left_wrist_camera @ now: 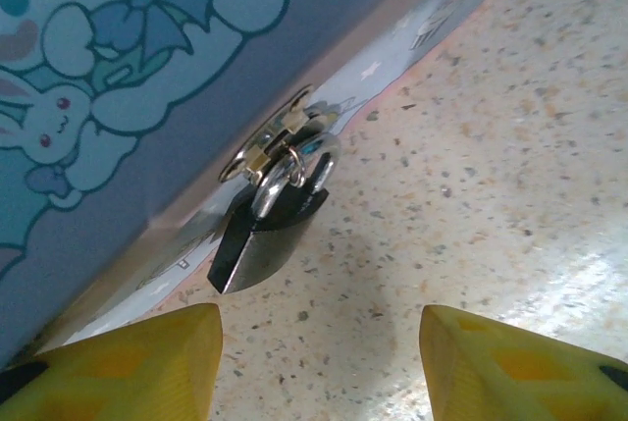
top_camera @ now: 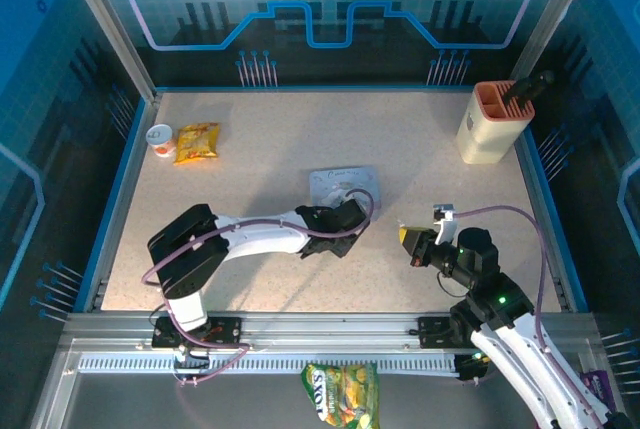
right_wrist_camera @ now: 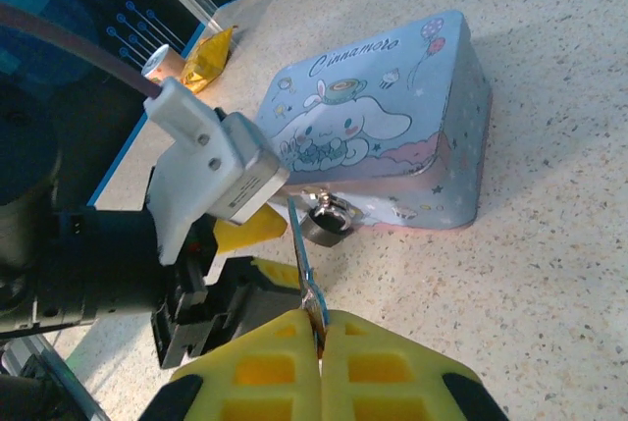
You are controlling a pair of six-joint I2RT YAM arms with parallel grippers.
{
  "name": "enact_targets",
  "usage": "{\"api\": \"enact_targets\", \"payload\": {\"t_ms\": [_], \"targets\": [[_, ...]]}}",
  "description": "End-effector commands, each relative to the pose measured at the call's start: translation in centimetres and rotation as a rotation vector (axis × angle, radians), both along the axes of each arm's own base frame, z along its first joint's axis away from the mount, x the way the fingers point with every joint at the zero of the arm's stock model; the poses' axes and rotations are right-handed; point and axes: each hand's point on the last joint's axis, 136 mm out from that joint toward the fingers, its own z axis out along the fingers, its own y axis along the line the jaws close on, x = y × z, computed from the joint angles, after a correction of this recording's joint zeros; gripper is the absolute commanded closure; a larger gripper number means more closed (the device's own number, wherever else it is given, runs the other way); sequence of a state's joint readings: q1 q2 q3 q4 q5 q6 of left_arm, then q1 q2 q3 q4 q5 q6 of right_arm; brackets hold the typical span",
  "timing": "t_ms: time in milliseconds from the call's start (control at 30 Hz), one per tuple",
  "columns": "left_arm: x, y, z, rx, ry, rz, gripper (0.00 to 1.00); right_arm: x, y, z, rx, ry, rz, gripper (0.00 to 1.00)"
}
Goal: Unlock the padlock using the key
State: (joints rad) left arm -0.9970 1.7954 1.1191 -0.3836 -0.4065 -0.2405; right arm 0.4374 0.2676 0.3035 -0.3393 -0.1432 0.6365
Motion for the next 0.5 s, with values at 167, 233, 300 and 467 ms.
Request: {"api": "enact_targets", "payload": {"t_ms": [167,233,300,467], "targets": [[2.8,1.6,-0.2,0.03,-0.025,0.199,0.44,-0.2,0.3,-0.2,0.033,0.011,0.013,1.0],[3.4,1.6,-0.5,0.023,-0.014,0.223,0.44,-0.1,0.4,-0.2,0.042,0.01,0.017,1.0],[3.8,1.5,-0.9,0.013,-0.003,0.233,0.45,-0.1,0.5,-0.2,0.046,0.012,0.02,1.0],[4.2,1.1,-1.7,-0.021,0.027,0.241,0.48,-0.2,0.6,-0.2,0.048,0.016,0.026,1.0]]}}
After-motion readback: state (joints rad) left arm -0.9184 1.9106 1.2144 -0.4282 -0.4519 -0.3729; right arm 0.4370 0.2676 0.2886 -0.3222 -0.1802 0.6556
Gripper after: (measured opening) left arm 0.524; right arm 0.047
